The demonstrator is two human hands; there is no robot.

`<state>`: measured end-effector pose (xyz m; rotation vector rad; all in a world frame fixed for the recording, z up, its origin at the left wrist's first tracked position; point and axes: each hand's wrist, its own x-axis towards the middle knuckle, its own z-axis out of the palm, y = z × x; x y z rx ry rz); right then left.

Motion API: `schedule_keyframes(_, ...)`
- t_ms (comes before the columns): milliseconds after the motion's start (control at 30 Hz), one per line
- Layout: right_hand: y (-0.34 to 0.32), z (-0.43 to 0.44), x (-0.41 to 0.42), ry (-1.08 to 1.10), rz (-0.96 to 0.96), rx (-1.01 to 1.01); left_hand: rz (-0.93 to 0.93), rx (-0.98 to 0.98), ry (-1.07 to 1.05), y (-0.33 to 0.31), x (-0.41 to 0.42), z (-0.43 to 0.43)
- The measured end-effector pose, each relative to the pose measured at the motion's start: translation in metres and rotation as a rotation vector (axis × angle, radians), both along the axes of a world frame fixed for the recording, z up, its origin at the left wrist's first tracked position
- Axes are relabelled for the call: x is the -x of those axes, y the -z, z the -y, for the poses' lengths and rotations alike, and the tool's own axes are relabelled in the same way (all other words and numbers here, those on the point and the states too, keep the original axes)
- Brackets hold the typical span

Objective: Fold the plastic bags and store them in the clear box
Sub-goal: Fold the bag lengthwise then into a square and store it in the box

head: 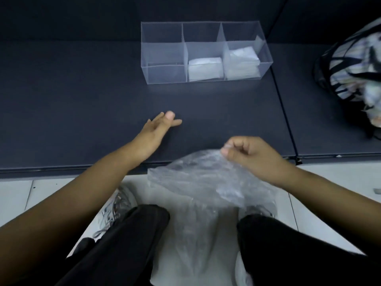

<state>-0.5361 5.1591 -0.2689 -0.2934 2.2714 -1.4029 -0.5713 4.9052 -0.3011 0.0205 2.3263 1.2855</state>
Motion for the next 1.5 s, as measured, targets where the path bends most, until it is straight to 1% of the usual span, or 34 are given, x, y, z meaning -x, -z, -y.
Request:
schedule_keyframes(33, -0.007, 0.002, 0.009, 0.061, 0.000, 0.050, 0.112, -0.194, -0.036, -0.011, 0.001, 0.001)
schedule_keyframes(67, -0.011, 0.004, 0.018, 0.123, -0.005, 0.089, 0.180, -0.327, -0.024, -0.020, 0.001, 0.003)
schedule_keyframes(100, -0.013, 0.006, 0.028, 0.184, -0.017, 0.118, 0.198, -0.394, 0.013, -0.026, 0.001, 0.004)
schedule_keyframes(167, -0.010, 0.009, 0.045, 0.309, -0.049, 0.175, 0.180, -0.401, 0.070, -0.032, 0.004, 0.007)
schedule_keyframes(200, -0.006, 0.009, 0.054, 0.375, -0.056, 0.201, 0.180, -0.404, 0.038, -0.031, 0.007, 0.010)
schedule_keyframes(233, -0.002, 0.008, 0.061, 0.438, -0.064, 0.215, 0.173, -0.415, -0.035, -0.030, 0.010, 0.015)
schedule_keyframes(300, 0.010, 0.002, 0.074, 0.562, -0.077, 0.180, 0.117, -0.409, -0.250, -0.023, 0.021, 0.026)
schedule_keyframes(367, 0.024, -0.006, 0.081, 0.680, -0.073, 0.084, 0.058, -0.328, -0.447, -0.014, 0.033, 0.037)
schedule_keyframes(400, 0.030, -0.009, 0.082, 0.699, -0.062, 0.006, 0.038, -0.267, -0.519, -0.010, 0.038, 0.041)
schedule_keyframes(467, 0.038, -0.015, 0.079, 0.673, -0.042, -0.213, -0.039, -0.081, -0.592, -0.005, 0.042, 0.043)
schedule_keyframes(500, 0.038, -0.019, 0.076, 0.658, -0.067, -0.283, -0.122, 0.038, -0.584, -0.004, 0.040, 0.041)
schedule_keyframes(533, 0.034, -0.022, 0.072, 0.628, -0.122, -0.291, -0.237, 0.133, -0.542, -0.006, 0.037, 0.036)
schedule_keyframes(567, 0.028, -0.026, 0.068, 0.553, -0.193, -0.257, -0.361, 0.187, -0.469, -0.010, 0.033, 0.028)
schedule_keyframes(600, 0.020, -0.027, 0.065, 0.430, -0.258, -0.212, -0.463, 0.210, -0.367, -0.015, 0.029, 0.018)
schedule_keyframes(667, 0.008, -0.025, 0.063, 0.138, -0.319, -0.231, -0.568, 0.248, -0.148, -0.019, 0.025, -0.007)
schedule_keyframes(700, 0.007, -0.021, 0.063, 0.038, -0.336, -0.287, -0.590, 0.283, -0.077, -0.018, 0.026, -0.019)
schedule_keyframes(733, 0.008, -0.015, 0.065, -0.007, -0.359, -0.345, -0.604, 0.322, -0.042, -0.016, 0.029, -0.031)
schedule_keyframes(833, 0.020, 0.002, 0.073, 0.028, -0.479, -0.453, -0.606, 0.452, -0.038, -0.005, 0.045, -0.050)
schedule_keyframes(900, 0.029, 0.006, 0.078, 0.117, -0.549, -0.421, -0.590, 0.544, 0.025, 0.003, 0.054, -0.052)
schedule_keyframes(933, 0.032, 0.004, 0.080, 0.189, -0.517, -0.344, -0.583, 0.549, 0.045, 0.006, 0.055, -0.050)
schedule_keyframes(967, 0.034, 0.001, 0.082, 0.272, -0.439, -0.229, -0.588, 0.506, 0.029, 0.009, 0.054, -0.047)
schedule_keyframes(1000, 0.034, -0.002, 0.082, 0.353, -0.348, -0.098, -0.580, 0.423, -0.020, 0.010, 0.052, -0.042)
schedule_keyframes(1067, 0.034, -0.009, 0.082, 0.491, -0.194, 0.133, -0.491, 0.172, -0.161, 0.008, 0.046, -0.031)
schedule_keyframes(1133, 0.032, -0.013, 0.081, 0.569, -0.120, 0.251, -0.387, -0.096, -0.276, 0.002, 0.040, -0.025)
schedule_keyframes(1200, 0.027, -0.012, 0.079, 0.583, -0.091, 0.287, -0.287, -0.286, -0.390, -0.006, 0.033, -0.024)
schedule_keyframes(1300, 0.018, -0.009, 0.081, 0.610, -0.153, 0.290, -0.170, -0.488, -0.557, -0.013, 0.026, -0.019)
schedule_keyframes(1367, 0.012, -0.011, 0.082, 0.671, -0.190, 0.289, -0.106, -0.564, -0.655, -0.016, 0.026, -0.013)
schedule_keyframes(1400, 0.009, -0.013, 0.083, 0.685, -0.177, 0.298, -0.083, -0.584, -0.679, -0.018, 0.026, -0.010)
schedule_keyframes(1467, 0.005, -0.017, 0.084, 0.660, -0.079, 0.317, -0.033, -0.593, -0.676, -0.019, 0.026, -0.007)
schedule_keyframes(1500, 0.003, -0.020, 0.084, 0.603, 0.016, 0.305, -0.004, -0.588, -0.661, -0.019, 0.026, -0.007)
